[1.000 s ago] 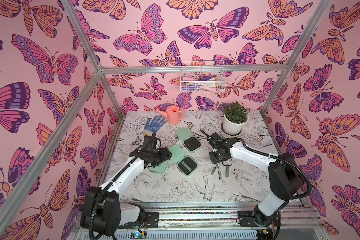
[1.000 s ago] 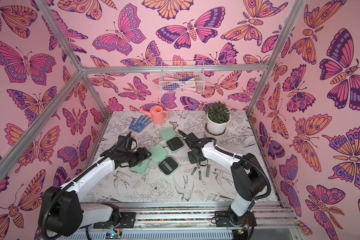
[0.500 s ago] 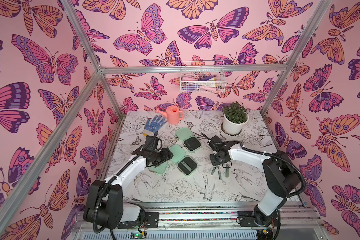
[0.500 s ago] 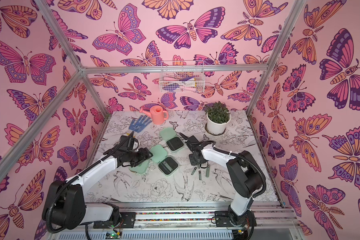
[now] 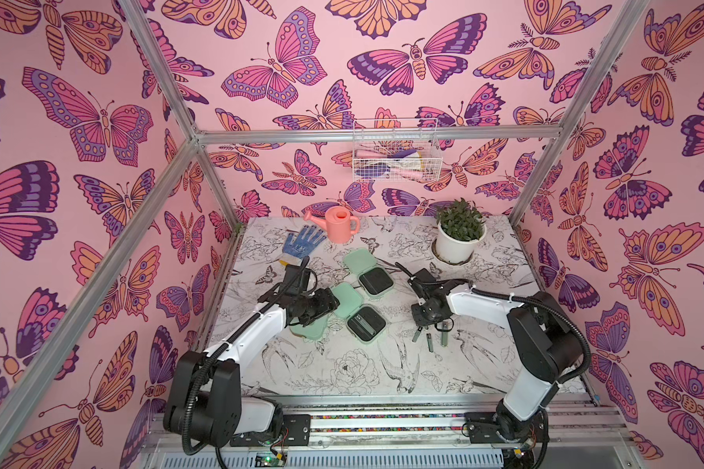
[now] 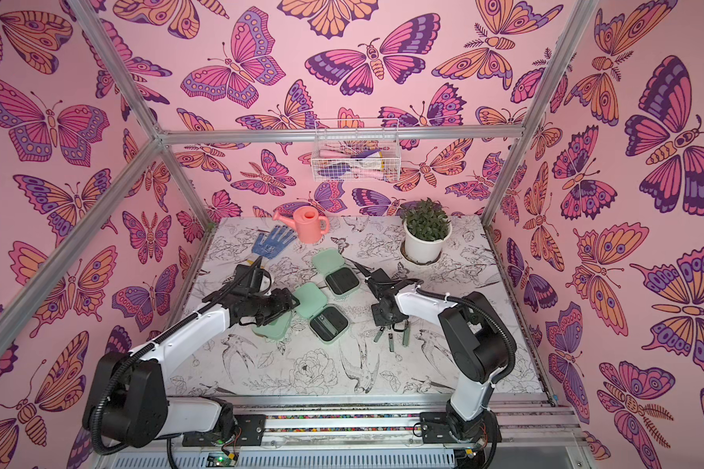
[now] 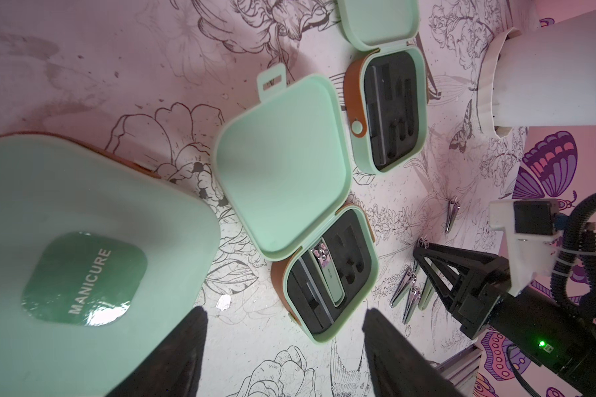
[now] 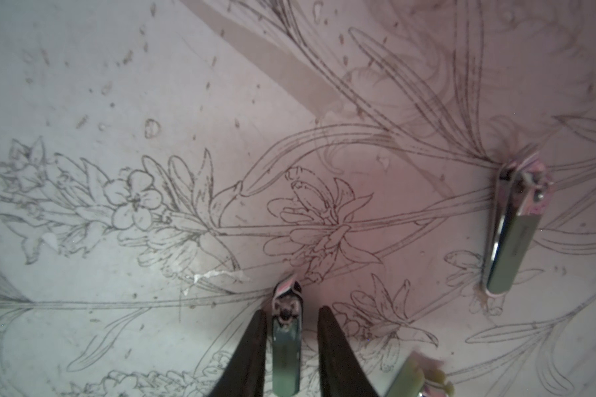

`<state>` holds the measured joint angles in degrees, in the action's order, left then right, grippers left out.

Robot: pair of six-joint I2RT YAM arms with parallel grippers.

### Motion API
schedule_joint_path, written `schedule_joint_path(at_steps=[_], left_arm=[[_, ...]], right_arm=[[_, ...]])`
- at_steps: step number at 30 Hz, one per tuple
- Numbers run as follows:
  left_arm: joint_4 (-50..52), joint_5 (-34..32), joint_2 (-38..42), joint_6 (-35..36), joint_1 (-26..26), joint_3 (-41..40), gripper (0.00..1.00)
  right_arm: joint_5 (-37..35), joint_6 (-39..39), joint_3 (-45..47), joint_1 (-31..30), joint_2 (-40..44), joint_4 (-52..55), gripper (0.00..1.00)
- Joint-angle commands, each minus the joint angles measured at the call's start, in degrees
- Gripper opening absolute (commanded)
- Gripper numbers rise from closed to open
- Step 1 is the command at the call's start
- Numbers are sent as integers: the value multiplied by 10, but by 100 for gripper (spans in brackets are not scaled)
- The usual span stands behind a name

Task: Organize nail clipper sets
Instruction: Pick up the nail clipper from the center of the board.

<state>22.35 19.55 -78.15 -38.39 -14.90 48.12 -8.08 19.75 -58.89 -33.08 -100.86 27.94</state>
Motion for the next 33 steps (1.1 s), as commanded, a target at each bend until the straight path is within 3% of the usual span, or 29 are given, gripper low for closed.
schedule_joint_path(at_steps=[1, 15, 25, 33], left_arm=[[-1, 7, -8, 2, 4, -4, 73], [-2, 11, -3, -2, 4, -5, 73], [-2, 9, -2, -5, 3, -7, 73], [-6, 11, -2, -5, 4, -12, 73]], right_arm=[[14, 14, 24, 2, -5, 5, 27], [14, 22, 45, 2, 21, 17, 23], [18, 18, 42, 2, 20, 18, 10], [19, -9, 19, 3, 34, 25, 7]])
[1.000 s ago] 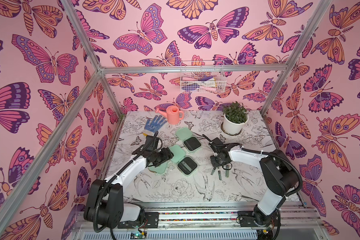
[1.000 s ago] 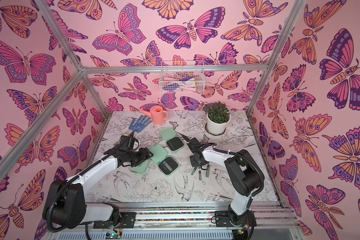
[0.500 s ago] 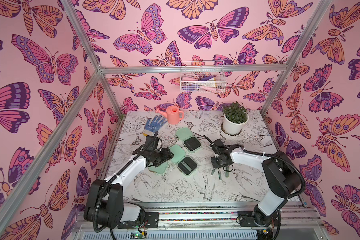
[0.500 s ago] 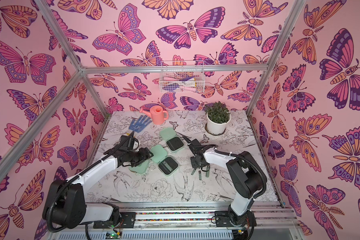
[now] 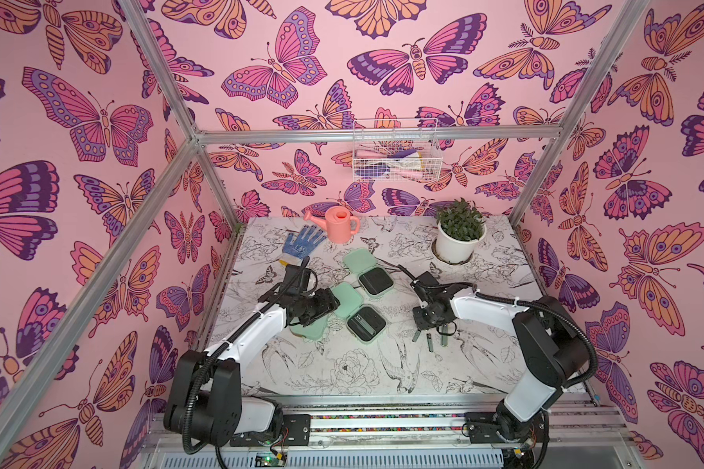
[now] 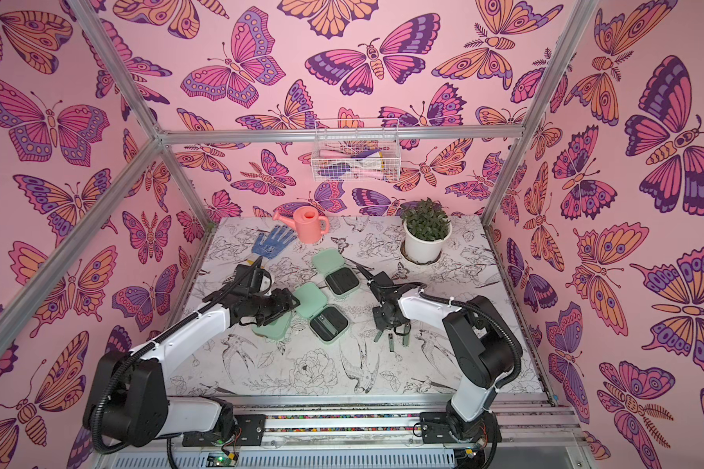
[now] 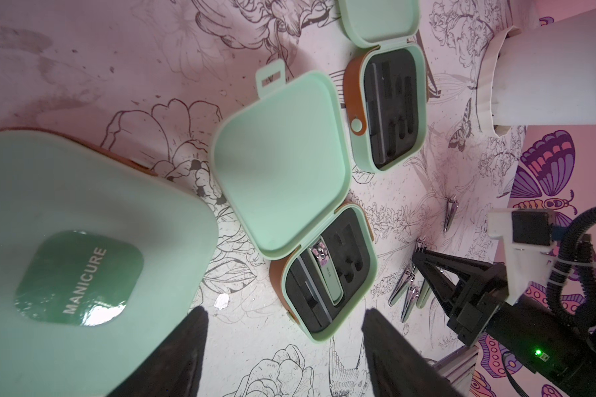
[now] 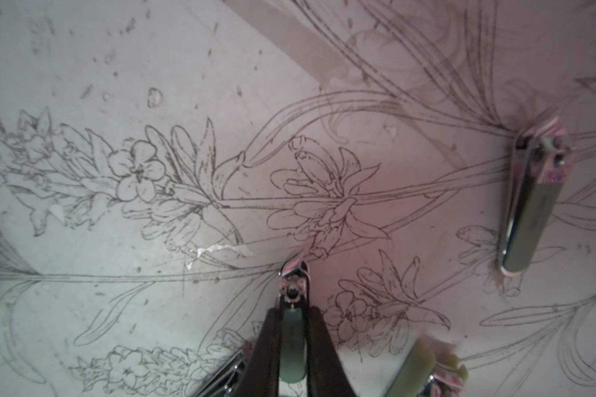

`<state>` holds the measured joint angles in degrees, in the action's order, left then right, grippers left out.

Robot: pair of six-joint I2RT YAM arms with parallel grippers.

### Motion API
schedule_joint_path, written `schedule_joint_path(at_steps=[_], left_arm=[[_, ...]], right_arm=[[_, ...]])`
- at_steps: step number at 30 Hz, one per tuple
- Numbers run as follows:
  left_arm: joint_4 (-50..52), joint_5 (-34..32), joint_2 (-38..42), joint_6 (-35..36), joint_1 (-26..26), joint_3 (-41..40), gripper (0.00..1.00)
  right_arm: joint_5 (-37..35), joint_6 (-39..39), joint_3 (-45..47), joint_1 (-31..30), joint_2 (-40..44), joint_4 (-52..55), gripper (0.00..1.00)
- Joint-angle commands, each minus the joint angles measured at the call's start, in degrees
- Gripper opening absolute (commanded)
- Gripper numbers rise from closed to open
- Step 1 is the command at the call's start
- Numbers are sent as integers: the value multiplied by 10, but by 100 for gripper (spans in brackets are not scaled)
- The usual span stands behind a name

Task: Organize nail clipper sets
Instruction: Pick up the nail clipper from the center of the board, then place the nail clipper in the storage box.

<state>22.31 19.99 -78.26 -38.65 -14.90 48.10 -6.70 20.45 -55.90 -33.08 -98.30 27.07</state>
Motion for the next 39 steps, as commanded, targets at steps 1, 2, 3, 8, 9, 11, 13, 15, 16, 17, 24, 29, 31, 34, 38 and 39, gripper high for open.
schedule_joint_path(at_steps=[1, 2, 3, 8, 9, 11, 13, 15, 16, 17, 24, 29, 31, 34, 38, 39], left_arm=[[-5, 6, 1, -4, 3, -12, 73], [-5, 7, 3, -4, 3, -13, 73], [-5, 7, 5, -5, 3, -15, 73], [-5, 8, 7, -6, 3, -18, 73], [-5, 10, 7, -7, 4, -17, 73], [-5, 11, 8, -9, 4, -18, 73], [-4, 9, 11, -9, 3, -20, 73], [-4, 0, 15, -11, 4, -25, 73], [-4, -3, 15, -11, 4, -26, 73], [-2, -6, 15, -11, 4, -27, 73], [5, -11, 17, -12, 4, -32, 72], [17, -19, 24, -8, 5, -30, 72], [24, -23, 27, -6, 5, -28, 72], [32, -28, 31, -2, 7, -26, 72], [39, -29, 36, 1, 9, -23, 72], [40, -30, 36, 2, 9, -23, 72]], right_arm=[[5, -19, -17, 2, 10, 36, 7], [5, -24, -21, 3, 14, 38, 7], [5, -29, -27, 3, 19, 42, 7], [7, -69, -63, -6, 44, 69, 7], [8, -79, -72, -11, 47, 74, 7], [10, -97, -90, -26, 50, 83, 7], [17, -114, -111, -44, 47, 90, 7], [22, -130, -136, -67, 33, 93, 7], [27, -138, -147, -77, 25, 95, 7], [29, -147, -161, -89, 13, 97, 7], [47, -181, -234, -136, -74, 91, 5], [67, -195, -262, -144, -111, 84, 6], [70, -205, -268, -149, -123, 85, 6], [72, -216, -270, -153, -135, 81, 6], [74, -214, -278, -158, -148, 79, 6], [72, -213, -280, -160, -150, 77, 6]])
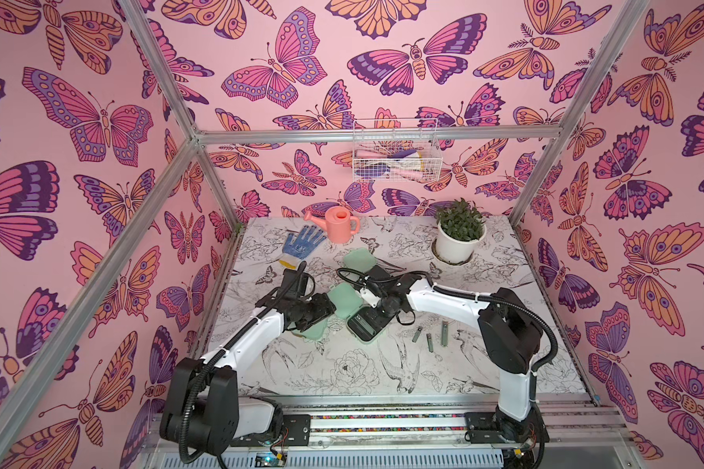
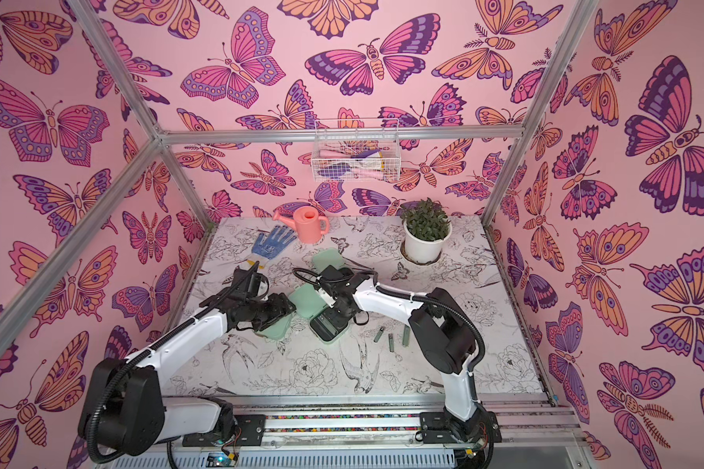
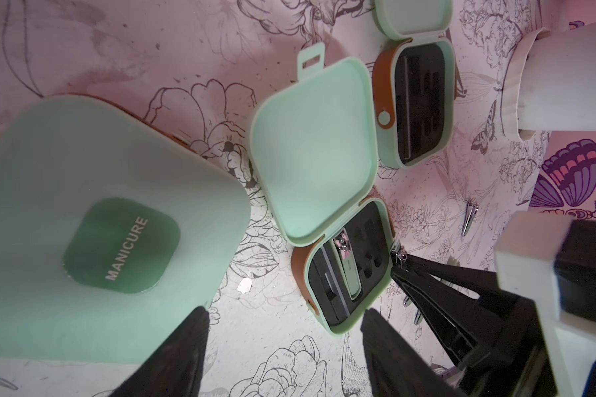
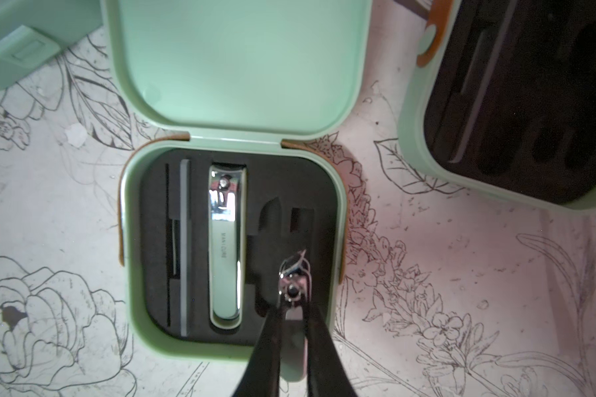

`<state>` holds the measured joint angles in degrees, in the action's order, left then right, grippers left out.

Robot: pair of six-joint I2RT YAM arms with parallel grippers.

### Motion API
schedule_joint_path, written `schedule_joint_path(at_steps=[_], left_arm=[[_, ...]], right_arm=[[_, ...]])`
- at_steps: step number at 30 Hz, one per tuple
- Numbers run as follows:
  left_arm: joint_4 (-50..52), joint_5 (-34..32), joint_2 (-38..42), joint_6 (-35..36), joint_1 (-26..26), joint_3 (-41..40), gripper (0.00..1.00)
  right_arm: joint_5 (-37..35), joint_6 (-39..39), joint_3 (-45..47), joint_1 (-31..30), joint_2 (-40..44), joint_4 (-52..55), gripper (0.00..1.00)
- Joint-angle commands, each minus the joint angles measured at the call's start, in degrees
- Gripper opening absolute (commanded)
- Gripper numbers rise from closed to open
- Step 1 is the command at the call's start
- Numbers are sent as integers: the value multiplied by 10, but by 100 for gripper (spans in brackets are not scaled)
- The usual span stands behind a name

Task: Organize nail clipper sets
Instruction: Place the nail clipper in the storage box.

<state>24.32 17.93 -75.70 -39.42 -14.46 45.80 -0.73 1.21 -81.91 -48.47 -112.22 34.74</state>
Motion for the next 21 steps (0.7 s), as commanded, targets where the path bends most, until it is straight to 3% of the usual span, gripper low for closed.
schedule_joint_path(at_steps=[1, 21], left_arm=[[20, -9, 12, 9, 5, 1, 72], [21, -6, 5, 14, 9, 3, 72]], right_arm=[[10, -21, -23, -8, -14, 3, 6], [-8, 26, -39, -22, -59, -4, 6]])
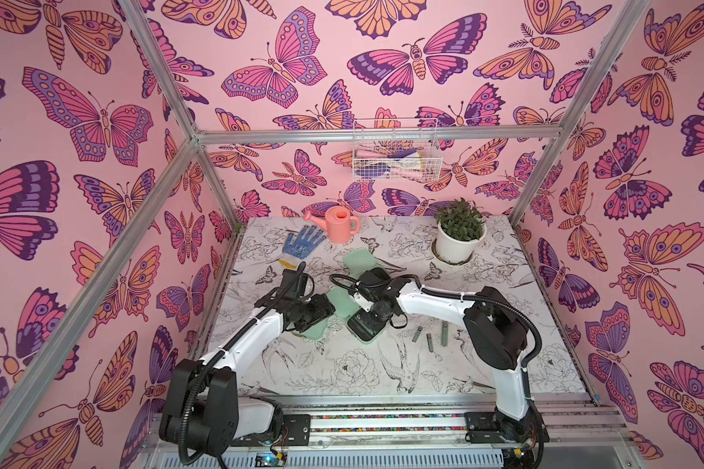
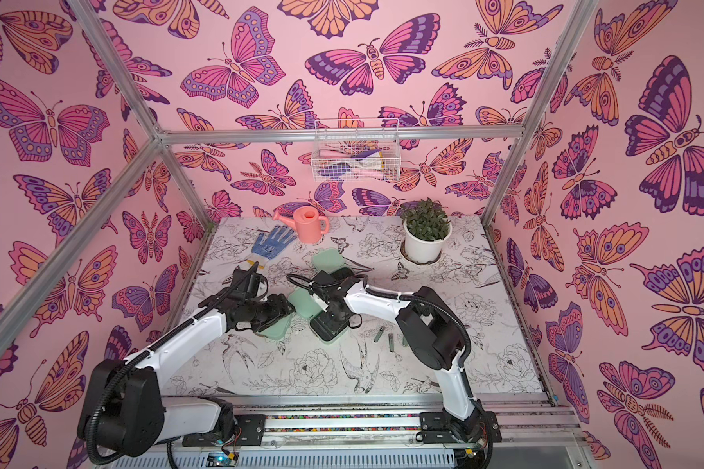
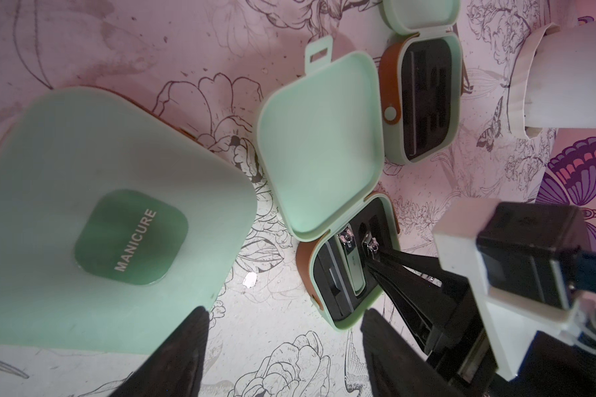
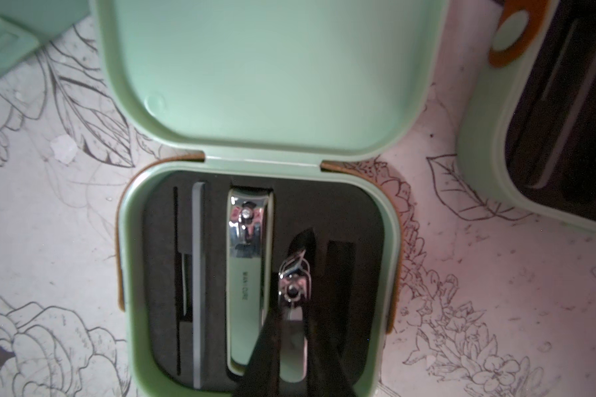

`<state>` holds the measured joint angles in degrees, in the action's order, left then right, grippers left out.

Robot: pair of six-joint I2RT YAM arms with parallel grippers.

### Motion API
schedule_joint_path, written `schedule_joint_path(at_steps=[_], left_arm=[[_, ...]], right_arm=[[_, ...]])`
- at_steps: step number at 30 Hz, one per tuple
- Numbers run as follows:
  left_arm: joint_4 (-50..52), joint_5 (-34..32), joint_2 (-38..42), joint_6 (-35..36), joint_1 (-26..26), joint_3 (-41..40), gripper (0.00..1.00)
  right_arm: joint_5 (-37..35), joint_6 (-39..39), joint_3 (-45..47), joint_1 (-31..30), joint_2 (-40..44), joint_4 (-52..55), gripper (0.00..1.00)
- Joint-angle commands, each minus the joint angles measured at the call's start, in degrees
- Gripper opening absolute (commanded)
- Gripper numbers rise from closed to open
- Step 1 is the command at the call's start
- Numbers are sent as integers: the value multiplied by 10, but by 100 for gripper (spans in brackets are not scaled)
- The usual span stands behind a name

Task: Organize nail clipper sets
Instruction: Place the nail clipper in the storage box.

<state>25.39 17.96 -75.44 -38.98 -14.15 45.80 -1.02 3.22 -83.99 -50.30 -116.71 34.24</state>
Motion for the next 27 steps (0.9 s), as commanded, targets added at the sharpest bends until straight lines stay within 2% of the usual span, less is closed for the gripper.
schedule_joint_path(at_steps=[1, 27], left_arm=[[11, -7, 3, 10, 6, 3, 72], [11, -2, -9, 19, 11, 3, 72]], right_arm=[[-7, 7, -19, -3, -15, 1, 6], [-26, 36, -30, -3, -40, 40, 5]])
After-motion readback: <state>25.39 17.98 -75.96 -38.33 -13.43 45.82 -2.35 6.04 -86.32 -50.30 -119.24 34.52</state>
